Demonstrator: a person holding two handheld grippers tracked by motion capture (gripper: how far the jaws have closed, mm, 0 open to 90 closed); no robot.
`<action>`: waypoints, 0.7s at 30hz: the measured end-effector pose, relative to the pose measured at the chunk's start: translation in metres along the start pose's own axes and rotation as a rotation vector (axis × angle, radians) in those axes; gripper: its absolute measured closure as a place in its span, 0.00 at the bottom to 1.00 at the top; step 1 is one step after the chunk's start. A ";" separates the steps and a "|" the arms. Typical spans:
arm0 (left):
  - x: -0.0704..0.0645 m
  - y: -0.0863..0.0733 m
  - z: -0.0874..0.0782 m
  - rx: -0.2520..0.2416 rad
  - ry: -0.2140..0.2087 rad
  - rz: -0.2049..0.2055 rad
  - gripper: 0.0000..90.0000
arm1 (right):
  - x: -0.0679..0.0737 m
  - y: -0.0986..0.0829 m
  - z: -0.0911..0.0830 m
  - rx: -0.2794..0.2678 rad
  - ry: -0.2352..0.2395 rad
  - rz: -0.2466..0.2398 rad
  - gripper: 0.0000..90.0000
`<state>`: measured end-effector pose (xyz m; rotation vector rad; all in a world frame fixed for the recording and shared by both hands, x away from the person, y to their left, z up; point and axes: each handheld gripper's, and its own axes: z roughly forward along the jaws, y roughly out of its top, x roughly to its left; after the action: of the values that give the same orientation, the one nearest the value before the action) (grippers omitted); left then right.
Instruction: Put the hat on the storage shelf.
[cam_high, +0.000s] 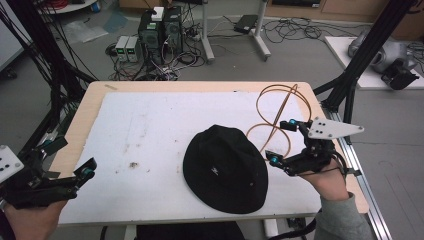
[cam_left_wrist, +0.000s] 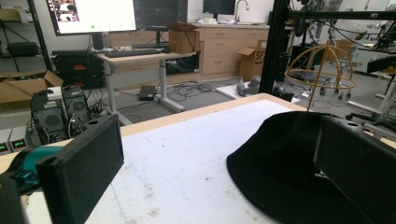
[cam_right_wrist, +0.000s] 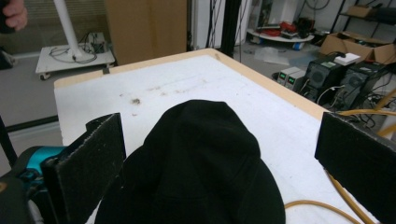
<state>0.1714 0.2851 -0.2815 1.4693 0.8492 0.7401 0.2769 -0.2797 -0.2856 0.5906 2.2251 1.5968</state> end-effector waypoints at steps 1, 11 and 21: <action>0.000 0.000 0.000 0.001 0.000 0.001 0.02 | 0.000 0.000 0.003 0.006 0.006 0.002 0.01; -0.003 -0.004 -0.001 0.019 0.004 0.005 0.02 | 0.004 -0.002 0.033 0.050 0.036 -0.027 0.01; -0.003 -0.005 -0.005 0.024 0.009 0.001 0.02 | 0.014 -0.002 0.061 0.086 0.055 -0.058 0.01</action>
<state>0.1652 0.2853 -0.2862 1.4885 0.8670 0.7400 0.2951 -0.2241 -0.3066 0.5064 2.3389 1.5128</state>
